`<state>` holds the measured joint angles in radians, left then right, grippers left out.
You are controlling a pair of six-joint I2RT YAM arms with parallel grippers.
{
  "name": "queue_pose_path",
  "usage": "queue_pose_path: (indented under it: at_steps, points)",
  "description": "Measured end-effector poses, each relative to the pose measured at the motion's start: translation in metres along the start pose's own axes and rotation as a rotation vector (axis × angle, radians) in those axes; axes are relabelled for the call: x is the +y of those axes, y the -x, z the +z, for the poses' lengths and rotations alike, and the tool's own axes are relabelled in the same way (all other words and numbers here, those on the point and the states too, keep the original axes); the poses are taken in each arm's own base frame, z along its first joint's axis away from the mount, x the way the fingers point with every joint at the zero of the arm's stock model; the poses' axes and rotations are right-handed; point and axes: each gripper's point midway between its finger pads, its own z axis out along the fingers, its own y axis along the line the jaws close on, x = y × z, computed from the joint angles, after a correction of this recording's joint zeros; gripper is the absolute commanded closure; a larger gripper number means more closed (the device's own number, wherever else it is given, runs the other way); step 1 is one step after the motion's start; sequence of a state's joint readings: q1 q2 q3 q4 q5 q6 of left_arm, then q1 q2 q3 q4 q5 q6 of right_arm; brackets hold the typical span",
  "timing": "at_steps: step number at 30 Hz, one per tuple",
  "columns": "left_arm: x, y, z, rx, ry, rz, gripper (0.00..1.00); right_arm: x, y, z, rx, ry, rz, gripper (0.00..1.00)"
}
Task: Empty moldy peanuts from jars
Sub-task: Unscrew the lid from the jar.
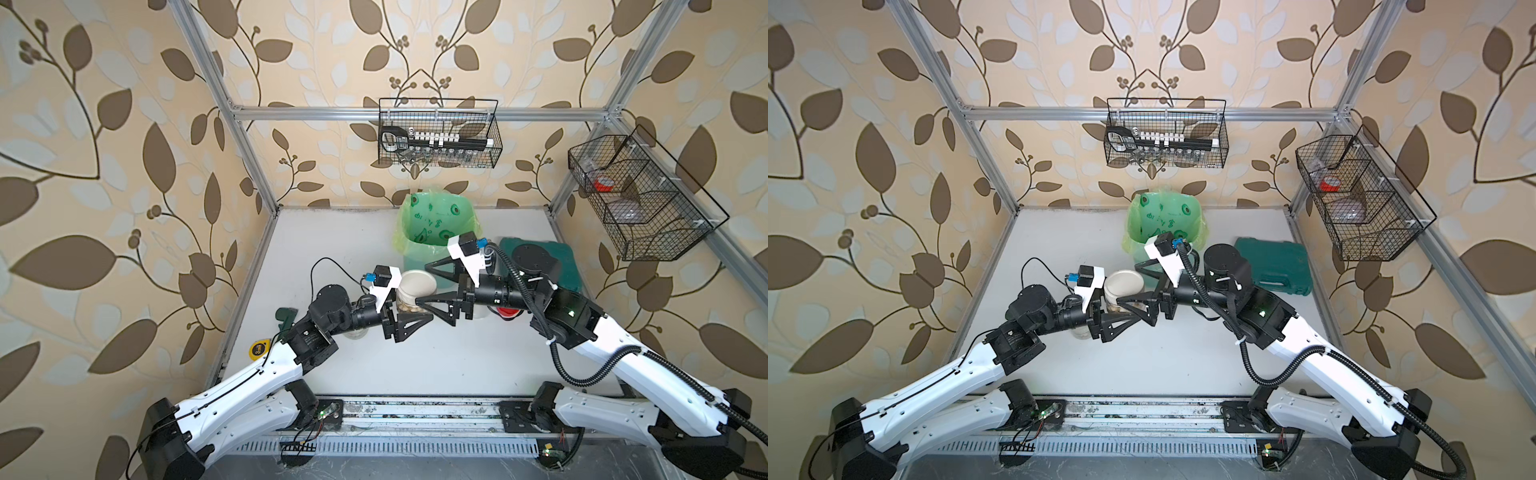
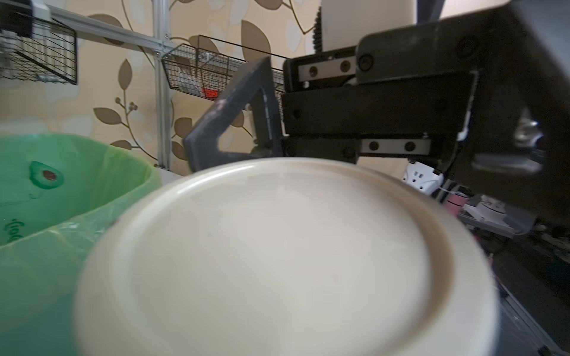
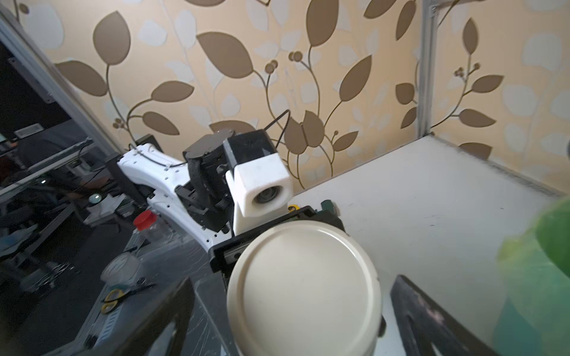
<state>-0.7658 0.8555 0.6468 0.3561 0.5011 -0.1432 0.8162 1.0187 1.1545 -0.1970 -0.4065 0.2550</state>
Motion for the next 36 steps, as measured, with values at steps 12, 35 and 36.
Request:
queue_pose_path:
  at_steps: [12,35,36]
  points:
    - [0.037,-0.036,-0.016,0.036,0.214,0.057,1.0,-0.012,-0.019,-0.027,-0.08,-0.151,0.001,0.01]
    - [0.04,-0.042,-0.024,0.013,0.24,0.039,1.0,-0.008,-0.053,0.036,-0.031,-0.213,-0.005,0.01]
    - [0.04,-0.042,-0.024,0.013,0.24,0.039,1.0,-0.009,-0.052,0.037,-0.036,-0.217,0.0,0.0]
